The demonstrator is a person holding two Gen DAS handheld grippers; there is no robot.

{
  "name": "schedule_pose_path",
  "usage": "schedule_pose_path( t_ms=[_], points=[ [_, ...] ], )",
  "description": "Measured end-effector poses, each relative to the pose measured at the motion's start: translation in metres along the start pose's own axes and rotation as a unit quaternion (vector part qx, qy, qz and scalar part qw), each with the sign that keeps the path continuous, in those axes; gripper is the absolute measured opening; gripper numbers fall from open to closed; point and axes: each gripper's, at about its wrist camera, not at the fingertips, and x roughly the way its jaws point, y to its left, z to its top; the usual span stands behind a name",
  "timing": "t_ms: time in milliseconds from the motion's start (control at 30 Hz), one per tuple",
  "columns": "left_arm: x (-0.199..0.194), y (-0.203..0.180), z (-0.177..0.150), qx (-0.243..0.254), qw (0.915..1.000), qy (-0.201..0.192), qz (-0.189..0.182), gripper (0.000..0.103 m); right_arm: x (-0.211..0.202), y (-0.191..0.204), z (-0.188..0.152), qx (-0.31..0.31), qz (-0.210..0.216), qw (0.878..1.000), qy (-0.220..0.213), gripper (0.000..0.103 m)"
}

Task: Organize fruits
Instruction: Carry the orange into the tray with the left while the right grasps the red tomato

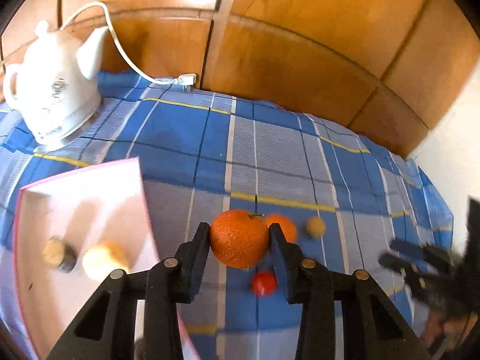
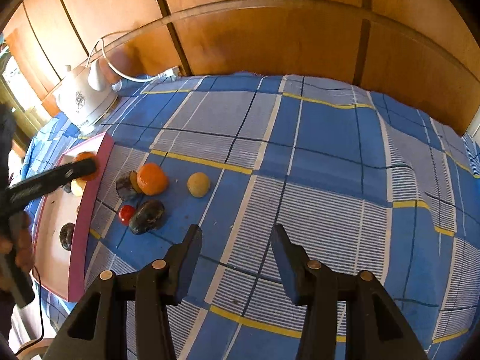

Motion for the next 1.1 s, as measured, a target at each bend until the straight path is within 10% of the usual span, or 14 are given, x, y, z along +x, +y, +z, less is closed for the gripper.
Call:
schedule_pose_path(
  t_ms=[233, 467, 967, 1100],
  points=[
    [-0.045, 0.026, -0.055, -0.036, 0.9993, -0.012, -0.001, 0.04, 0.001, 0.031, -0.008, -0.053, 0.117, 0.992, 0.018, 0.036],
    [-0.08, 0.049, -0.101, -0.056, 0.9978, -0.034, 0.011, 0.04, 0.002, 0.096, -0.023, -0.156, 0.149, 0.976, 0.03, 0.036],
    [-0.116, 0.086, -0.135, -0.086, 0.9939, -0.065, 0.023, 0.04, 0.079, 0.172, 0.006, -0.303, -0.019, 0.951, 0.066, 0.035],
    [-0.119, 0.089, -0.14, -0.092, 0.9931, -0.069, 0.024, 0.04, 0.075, 0.165, 0.009, -0.273, -0.012, 0.96, 0.066, 0.023]
  ],
)
